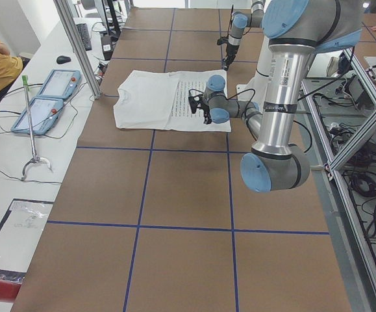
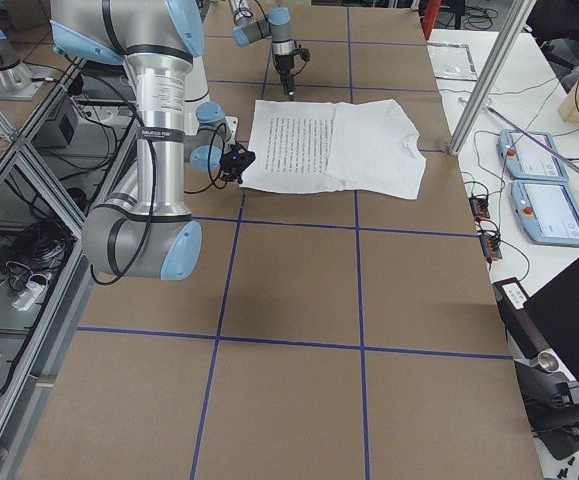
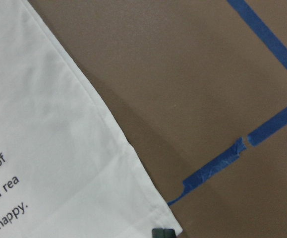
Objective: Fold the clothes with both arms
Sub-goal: 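Move the left gripper to the hem corner nearest it, beside the right gripper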
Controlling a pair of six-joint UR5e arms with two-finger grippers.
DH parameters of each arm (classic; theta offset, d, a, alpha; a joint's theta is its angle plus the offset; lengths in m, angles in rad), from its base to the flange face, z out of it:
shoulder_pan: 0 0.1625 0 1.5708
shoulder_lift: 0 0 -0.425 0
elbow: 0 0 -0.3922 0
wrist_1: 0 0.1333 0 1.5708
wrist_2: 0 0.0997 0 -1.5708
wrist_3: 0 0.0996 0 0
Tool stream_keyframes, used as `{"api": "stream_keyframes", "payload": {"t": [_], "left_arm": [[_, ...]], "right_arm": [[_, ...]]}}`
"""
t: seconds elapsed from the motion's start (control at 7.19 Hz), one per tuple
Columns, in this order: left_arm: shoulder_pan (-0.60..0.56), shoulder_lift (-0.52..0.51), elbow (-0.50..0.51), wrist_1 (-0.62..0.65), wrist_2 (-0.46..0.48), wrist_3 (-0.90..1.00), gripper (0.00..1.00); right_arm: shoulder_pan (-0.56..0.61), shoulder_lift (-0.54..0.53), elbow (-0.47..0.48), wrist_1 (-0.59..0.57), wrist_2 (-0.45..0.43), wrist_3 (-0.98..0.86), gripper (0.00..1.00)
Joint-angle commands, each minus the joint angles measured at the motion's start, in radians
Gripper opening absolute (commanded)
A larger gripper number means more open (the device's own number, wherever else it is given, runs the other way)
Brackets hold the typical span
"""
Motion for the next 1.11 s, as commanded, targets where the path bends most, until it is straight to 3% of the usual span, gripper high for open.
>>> {"api": "stream_keyframes", "payload": {"t": [0.0,0.28,0.56,0.7,0.97], "left_arm": [[0.164,0.094,-0.065,0.041,0.087,-0.117,0.91],[0.252,0.086,-0.088,0.136,0.115,-0.182,0.8],[0.255,0.085,-0.086,0.139,0.115,-0.19,0.5],[0.255,0.085,-0.088,0.138,0.115,-0.189,0.44],[0.24,0.085,-0.091,0.139,0.116,-0.186,0.48]], "right_arm": [[0.0,-0.003,-0.001,0.0,-0.001,0.0,0.0],[0.0,-0.001,0.0,0.0,-0.001,0.0,0.0],[0.0,0.0,0.003,0.0,-0.001,0.0,0.0],[0.002,0.0,0.003,0.0,-0.001,0.0,0.0],[0.002,-0.001,0.003,0.0,-0.001,0.0,0.0]]}}
